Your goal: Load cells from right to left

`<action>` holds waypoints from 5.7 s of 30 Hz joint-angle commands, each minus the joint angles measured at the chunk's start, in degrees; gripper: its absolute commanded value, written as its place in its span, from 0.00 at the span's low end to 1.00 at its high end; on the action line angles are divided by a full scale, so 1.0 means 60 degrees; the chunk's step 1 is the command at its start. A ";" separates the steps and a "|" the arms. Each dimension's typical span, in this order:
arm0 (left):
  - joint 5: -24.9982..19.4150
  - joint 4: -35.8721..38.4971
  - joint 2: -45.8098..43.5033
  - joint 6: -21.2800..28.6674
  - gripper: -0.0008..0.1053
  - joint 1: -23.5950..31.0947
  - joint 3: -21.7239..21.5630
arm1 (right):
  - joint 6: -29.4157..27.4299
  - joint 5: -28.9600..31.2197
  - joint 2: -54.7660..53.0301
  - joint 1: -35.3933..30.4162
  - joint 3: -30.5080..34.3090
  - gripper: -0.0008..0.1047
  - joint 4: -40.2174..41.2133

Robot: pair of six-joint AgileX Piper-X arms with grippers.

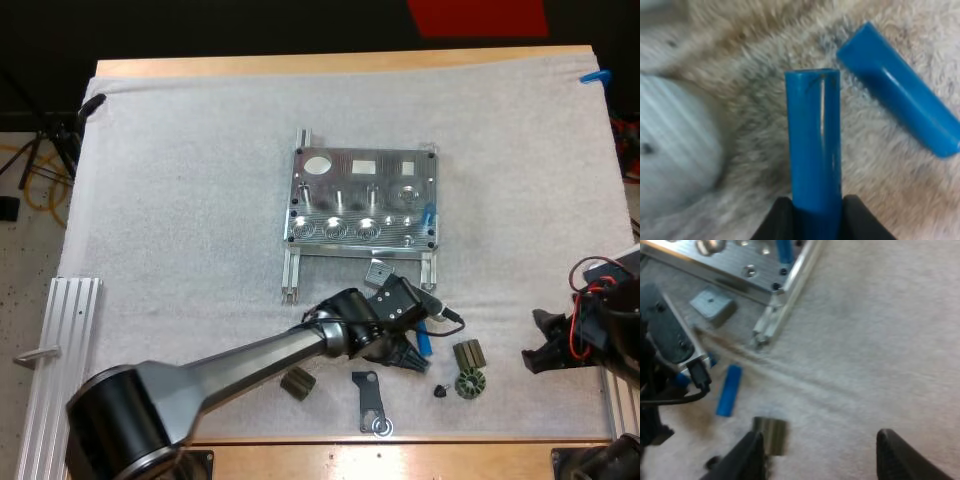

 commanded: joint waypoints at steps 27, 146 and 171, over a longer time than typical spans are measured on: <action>-0.0159 0.1723 -0.4954 0.5934 0.04 -0.0001 0.0476 | 0.0137 -0.3624 -0.0051 -0.0052 -0.0024 0.48 -0.0687; 0.3254 -0.0623 -0.7100 0.6882 0.04 -0.0001 0.2621 | 0.6376 -0.7102 0.3198 0.2521 0.1615 0.17 -0.4617; 0.2477 0.2103 -0.7583 0.5381 0.62 -0.0001 0.1499 | 0.3864 -0.5919 0.3198 0.2521 0.1615 0.17 -0.4482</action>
